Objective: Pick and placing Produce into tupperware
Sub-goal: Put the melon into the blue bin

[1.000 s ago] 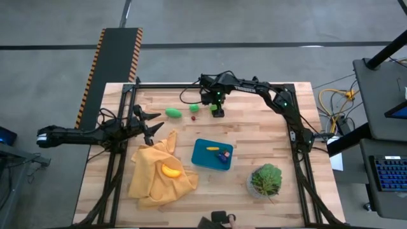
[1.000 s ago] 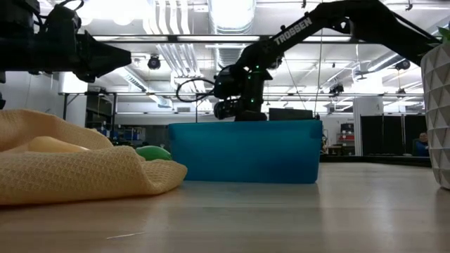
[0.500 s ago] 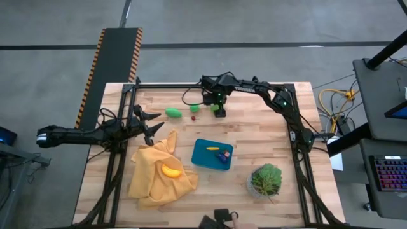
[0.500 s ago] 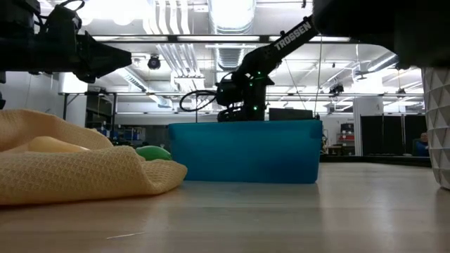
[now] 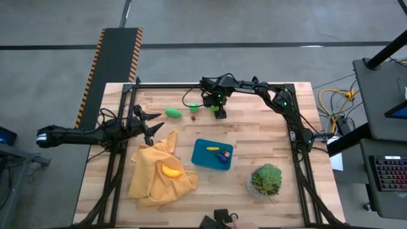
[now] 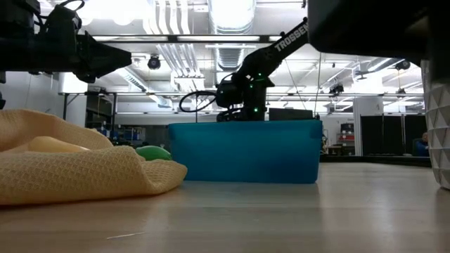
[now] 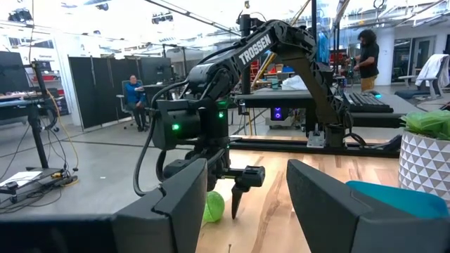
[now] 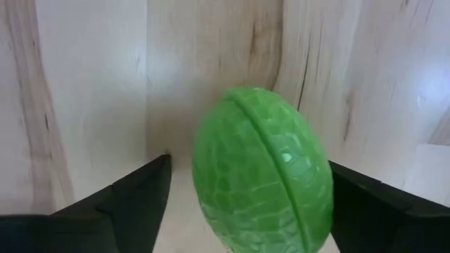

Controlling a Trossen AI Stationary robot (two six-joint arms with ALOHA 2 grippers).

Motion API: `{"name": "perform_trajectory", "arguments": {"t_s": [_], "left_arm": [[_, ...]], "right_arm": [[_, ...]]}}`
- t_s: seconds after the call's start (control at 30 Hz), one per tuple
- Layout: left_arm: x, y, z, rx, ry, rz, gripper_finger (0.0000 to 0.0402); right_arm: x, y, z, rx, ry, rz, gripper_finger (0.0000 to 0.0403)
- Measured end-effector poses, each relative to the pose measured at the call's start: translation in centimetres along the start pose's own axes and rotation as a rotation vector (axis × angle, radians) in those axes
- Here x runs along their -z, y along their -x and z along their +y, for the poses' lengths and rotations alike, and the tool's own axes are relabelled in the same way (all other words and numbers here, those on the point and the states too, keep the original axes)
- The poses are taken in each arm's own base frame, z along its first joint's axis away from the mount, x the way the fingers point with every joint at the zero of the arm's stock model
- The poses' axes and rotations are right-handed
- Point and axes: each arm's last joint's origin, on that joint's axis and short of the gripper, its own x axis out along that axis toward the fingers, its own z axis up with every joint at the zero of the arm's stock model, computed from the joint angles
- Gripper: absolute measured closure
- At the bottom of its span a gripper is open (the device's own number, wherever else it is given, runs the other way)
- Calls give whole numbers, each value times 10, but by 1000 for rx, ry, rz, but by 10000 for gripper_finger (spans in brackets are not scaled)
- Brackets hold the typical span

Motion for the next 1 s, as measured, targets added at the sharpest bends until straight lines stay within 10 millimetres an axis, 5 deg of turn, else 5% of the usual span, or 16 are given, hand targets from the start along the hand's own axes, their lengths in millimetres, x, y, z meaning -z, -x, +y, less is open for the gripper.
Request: {"name": "perform_trajectory", "arguments": {"t_s": [0.47, 1.0], "left_arm": [[0, 0, 0, 0, 0, 0, 218], [0, 0, 0, 0, 0, 0, 218]], "right_arm": [[0, 0, -1, 9, 0, -3, 179], [1, 3, 0, 13, -1, 9, 180]]}}
